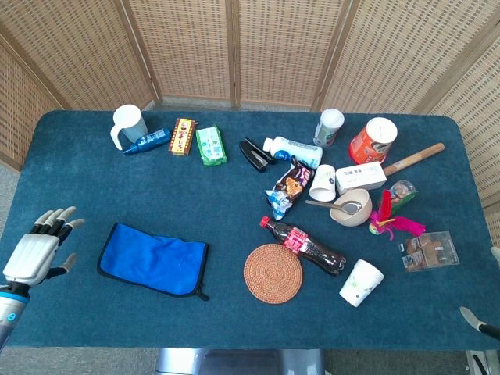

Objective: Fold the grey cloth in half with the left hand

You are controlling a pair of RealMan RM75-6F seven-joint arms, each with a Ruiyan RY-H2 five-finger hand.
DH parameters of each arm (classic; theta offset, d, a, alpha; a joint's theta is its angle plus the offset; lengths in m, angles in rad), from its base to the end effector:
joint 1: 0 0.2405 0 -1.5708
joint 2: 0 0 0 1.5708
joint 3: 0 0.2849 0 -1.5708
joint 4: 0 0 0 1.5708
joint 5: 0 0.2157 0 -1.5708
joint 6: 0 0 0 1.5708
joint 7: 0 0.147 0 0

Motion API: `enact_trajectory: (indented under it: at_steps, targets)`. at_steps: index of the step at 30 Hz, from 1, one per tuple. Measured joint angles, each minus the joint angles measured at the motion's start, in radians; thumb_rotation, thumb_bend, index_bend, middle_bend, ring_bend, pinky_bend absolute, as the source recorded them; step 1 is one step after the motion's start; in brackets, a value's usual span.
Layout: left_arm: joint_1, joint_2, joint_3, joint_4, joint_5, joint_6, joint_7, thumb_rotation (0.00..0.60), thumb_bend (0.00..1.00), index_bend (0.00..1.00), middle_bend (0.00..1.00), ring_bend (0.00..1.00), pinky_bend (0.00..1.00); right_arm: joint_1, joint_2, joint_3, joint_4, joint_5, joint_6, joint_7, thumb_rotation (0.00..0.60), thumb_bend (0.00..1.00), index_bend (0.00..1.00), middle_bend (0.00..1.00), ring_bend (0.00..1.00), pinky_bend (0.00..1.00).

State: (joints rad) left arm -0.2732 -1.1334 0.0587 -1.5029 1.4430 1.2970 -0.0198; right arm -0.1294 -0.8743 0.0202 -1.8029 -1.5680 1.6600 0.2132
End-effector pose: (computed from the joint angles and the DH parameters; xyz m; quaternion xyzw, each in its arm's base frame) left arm -0.3522 0.2287 0.1393 -0.6747 -0.3981 -0.3163 0.5349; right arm -0.3246 -0.1094 0.2446 0.5150 -0.4320 0.4297 0.6029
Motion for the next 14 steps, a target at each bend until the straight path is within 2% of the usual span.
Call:
enact_trajectory:
  at_steps: [8, 14]
  targets:
    - [0.115, 0.014, 0.018, -0.056, 0.039, 0.165, -0.013, 0.600, 0.45, 0.17, 0.00, 0.00, 0.00, 0.005, -0.027, 0.020, 0.022, 0.028, 0.007, -0.049, 0.600, 0.00, 0.00, 0.00, 0.00, 0.00]
    - [0.151, 0.018, 0.028, -0.067, 0.096, 0.227, -0.024, 0.600, 0.37, 0.16, 0.00, 0.00, 0.00, 0.007, -0.054, 0.034, 0.035, 0.050, 0.014, -0.107, 0.600, 0.00, 0.00, 0.00, 0.00, 0.00]
